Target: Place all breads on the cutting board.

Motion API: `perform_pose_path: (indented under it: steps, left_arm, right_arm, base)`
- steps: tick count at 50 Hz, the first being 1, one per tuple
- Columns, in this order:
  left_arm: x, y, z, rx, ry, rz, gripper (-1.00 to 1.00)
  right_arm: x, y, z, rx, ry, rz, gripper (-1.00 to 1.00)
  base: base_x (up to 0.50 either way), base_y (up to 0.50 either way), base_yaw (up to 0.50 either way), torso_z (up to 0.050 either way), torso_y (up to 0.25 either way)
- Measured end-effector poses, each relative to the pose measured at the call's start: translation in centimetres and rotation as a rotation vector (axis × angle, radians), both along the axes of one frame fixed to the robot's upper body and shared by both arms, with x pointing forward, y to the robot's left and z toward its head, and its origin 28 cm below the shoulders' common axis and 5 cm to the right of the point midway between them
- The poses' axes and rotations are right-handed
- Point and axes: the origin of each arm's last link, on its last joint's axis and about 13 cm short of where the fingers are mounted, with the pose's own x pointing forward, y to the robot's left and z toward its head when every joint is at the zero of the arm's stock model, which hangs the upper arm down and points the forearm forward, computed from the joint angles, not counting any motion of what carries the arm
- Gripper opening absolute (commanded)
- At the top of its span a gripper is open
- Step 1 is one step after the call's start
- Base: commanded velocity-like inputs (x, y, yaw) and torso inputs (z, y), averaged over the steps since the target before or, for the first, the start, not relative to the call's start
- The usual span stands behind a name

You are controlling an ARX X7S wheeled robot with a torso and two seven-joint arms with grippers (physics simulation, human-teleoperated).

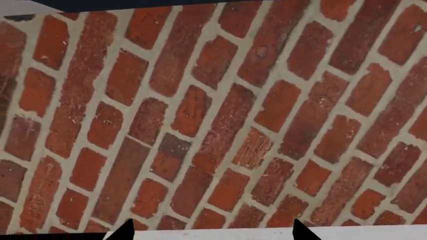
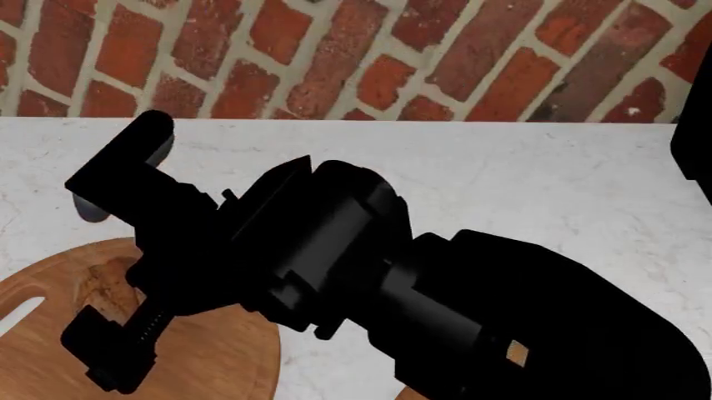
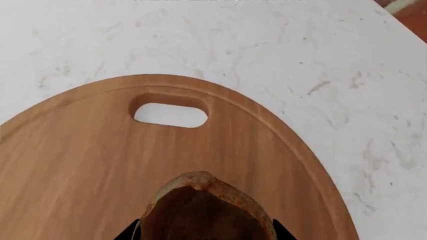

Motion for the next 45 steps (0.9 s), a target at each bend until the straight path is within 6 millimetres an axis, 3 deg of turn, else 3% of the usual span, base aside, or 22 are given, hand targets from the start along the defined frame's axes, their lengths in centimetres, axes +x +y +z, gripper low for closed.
perform_pose_path:
  steps: [8,9,21,34,45]
  left_arm:
    - [-0.1,0.1,0.0,-0.004,0.0,0.003,1.0]
    - [-0.1,0.1,-0.1,-0.004,0.0,0.004,1.0]
    - [-0.2,0.2,-0.1,-0.008,0.0,0.006,1.0]
    - [-0.4,0.1,0.1,-0.008,-0.005,0.002,1.0]
    - [-0.3,-0.1,0.3,-0.007,-0.007,-0.006,1.0]
  right_arm:
    - [0.0,0.0,-0.2,0.006,-0.007,0.002,-1.0]
    - [0.0,-0.1,-0.2,0.006,-0.007,0.002,1.0]
    - [-0.2,0.2,-0.3,-0.032,-0.039,0.026,1.0]
    - [-0.9,0.9,3.9,-0.006,-0.151,0.039,1.0]
    - [-3.4,-0.9,6.9,0.008,-0.184,-0.008,1.0]
  base:
    - [0.0,0.0,0.0,0.0,0.0]
    - [0.0,0.0,0.0,0.0,0.0]
    - [0.0,0.0,0.0,0.0,0.0]
    - [0.0,0.0,0.0,0.0,0.0]
    - [0.0,0.0,0.0,0.0,0.0]
